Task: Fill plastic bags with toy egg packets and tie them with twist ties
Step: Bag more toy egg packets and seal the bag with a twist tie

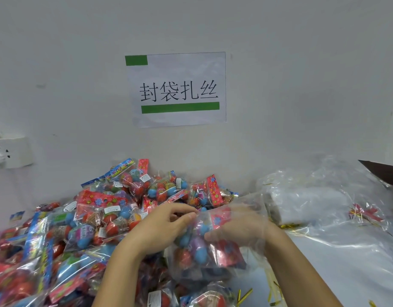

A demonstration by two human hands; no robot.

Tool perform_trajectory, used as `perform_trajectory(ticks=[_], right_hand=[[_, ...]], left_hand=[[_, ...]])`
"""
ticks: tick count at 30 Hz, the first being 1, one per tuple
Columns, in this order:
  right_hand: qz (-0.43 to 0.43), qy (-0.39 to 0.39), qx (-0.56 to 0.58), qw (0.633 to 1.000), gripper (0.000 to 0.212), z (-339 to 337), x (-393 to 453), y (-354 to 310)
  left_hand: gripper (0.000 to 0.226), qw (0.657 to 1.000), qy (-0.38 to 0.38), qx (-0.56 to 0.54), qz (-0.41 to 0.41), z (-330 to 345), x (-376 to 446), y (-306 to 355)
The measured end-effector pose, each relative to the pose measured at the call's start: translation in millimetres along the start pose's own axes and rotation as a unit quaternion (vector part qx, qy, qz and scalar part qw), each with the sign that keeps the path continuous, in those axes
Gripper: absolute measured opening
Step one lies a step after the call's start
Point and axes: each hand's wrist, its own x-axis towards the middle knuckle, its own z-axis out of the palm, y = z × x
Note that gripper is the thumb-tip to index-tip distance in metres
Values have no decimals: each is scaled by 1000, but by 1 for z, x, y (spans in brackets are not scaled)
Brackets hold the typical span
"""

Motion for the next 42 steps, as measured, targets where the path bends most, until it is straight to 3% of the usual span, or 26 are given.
perform_trajectory(ticks=[2, 4, 8, 10, 13, 15, 17, 19, 21, 23, 27, 28, 30, 32, 33, 37, 42], right_hand=[[11, 5, 16, 1000, 18, 0, 1, 2], [20, 13, 18, 1000, 26, 0, 3, 4], [19, 29, 34, 999, 57, 3, 6, 5], [21, 28, 34, 999, 63, 4, 7, 5], [19, 43, 23, 999, 48, 4, 9, 7], [12, 53, 45, 998, 40, 4, 10, 8], [6, 39, 72, 997, 8, 6, 9, 7], [4, 29, 92, 995, 15, 5, 11, 9], [10, 36, 112, 993, 8, 5, 13, 13], [19, 52, 159, 986, 9, 3, 17, 16], [24, 65, 239, 969, 9, -4, 19, 23], [16, 68, 253, 965, 8, -5, 20, 25], [7, 75, 269, 960, 11, -7, 23, 28], [9, 72, 278, 958, 12, -9, 24, 30], [13, 68, 283, 957, 13, -10, 23, 30], [20, 75, 293, 953, 17, -11, 23, 30], [24, 86, 317, 944, 18, -10, 25, 29]], left_hand=[[12, 998, 60, 31, -11, -7, -2, 0], [8, 996, 75, 45, -9, -16, -6, 0], [29, 997, -62, 32, -29, -18, -12, 7], [28, 997, -53, 59, -19, -10, -10, 11], [8, 998, -12, 52, 14, -4, -6, 17], [9, 999, -23, 5, 28, -4, -5, 20], [9, 998, -27, -22, 50, -3, -5, 26], [7, 997, -26, -30, 63, -1, -5, 29], [7, 996, -29, -56, 59, 0, -7, 30], [12, 994, 11, -101, 45, 0, -7, 29], [23, 976, 191, -86, -66, -3, 0, 17], [20, 978, 175, -50, -105, -4, 0, 13], [16, 987, 47, 20, -155, -3, -1, 7], [22, 983, -76, 56, -160, 3, -2, 6], [21, 981, -96, 61, -155, 6, -2, 8], [15, 985, -41, 31, -162, 16, 2, 7], [19, 976, -41, -85, -195, 20, 4, 6]])
